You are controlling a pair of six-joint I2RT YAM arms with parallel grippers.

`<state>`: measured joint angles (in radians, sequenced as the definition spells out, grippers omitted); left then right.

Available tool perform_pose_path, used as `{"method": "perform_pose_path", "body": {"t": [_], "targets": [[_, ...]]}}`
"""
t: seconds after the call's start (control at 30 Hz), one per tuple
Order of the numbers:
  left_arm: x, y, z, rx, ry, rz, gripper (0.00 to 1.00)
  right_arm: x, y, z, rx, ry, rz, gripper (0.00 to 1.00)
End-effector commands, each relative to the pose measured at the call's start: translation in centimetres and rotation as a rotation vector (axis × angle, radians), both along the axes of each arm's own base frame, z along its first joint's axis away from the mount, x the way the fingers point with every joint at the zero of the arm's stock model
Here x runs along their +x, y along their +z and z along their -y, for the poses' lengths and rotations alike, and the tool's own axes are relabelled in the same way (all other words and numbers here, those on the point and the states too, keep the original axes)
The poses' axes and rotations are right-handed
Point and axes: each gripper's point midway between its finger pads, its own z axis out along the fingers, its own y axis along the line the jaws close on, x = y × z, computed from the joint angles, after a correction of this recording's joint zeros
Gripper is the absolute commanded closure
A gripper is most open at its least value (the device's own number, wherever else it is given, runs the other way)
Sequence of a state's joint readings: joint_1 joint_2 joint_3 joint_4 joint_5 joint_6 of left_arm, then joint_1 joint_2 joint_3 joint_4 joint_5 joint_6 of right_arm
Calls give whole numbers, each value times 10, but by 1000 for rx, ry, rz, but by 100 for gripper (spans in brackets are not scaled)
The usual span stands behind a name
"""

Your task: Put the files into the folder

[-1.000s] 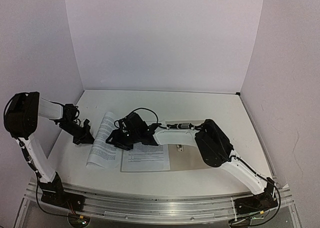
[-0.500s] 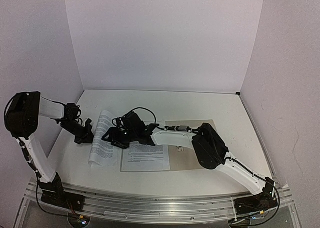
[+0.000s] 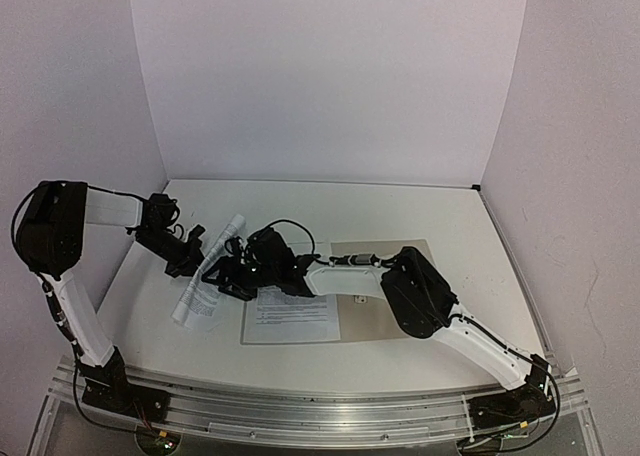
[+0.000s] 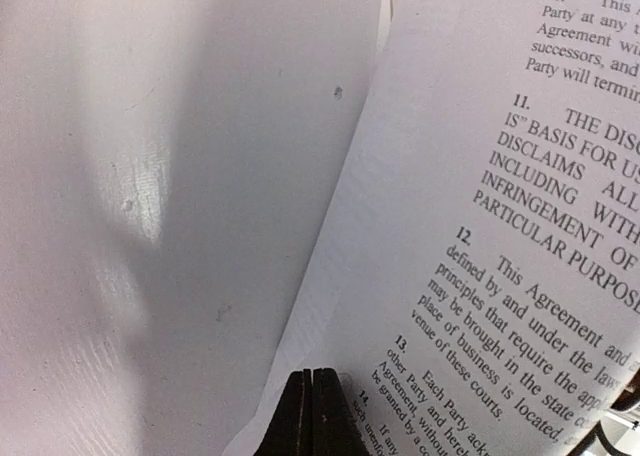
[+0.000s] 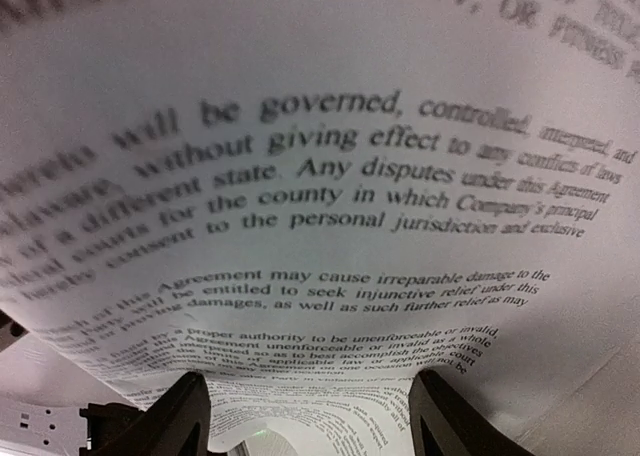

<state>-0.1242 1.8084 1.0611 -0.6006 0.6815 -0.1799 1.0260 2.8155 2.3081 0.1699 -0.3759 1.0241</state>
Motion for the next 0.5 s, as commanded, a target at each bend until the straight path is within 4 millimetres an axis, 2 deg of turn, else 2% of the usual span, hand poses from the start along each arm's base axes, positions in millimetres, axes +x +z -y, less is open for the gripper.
{"method": "perform_pose_path", "body": {"t": [0.0, 0.13, 0.27, 0.47], "targets": [[13, 31, 15, -82, -50, 59, 100, -16, 48, -5, 74, 60, 42, 32], [13, 41, 20, -129, -61, 65, 100, -12, 62, 0, 72, 36, 83, 35], [6, 50, 29, -208, -74, 52, 100, -1, 86, 2, 106, 13, 121, 29], [-2, 60, 37, -282, -84, 53, 100, 13, 108, 4, 151, -17, 160, 26]]}}
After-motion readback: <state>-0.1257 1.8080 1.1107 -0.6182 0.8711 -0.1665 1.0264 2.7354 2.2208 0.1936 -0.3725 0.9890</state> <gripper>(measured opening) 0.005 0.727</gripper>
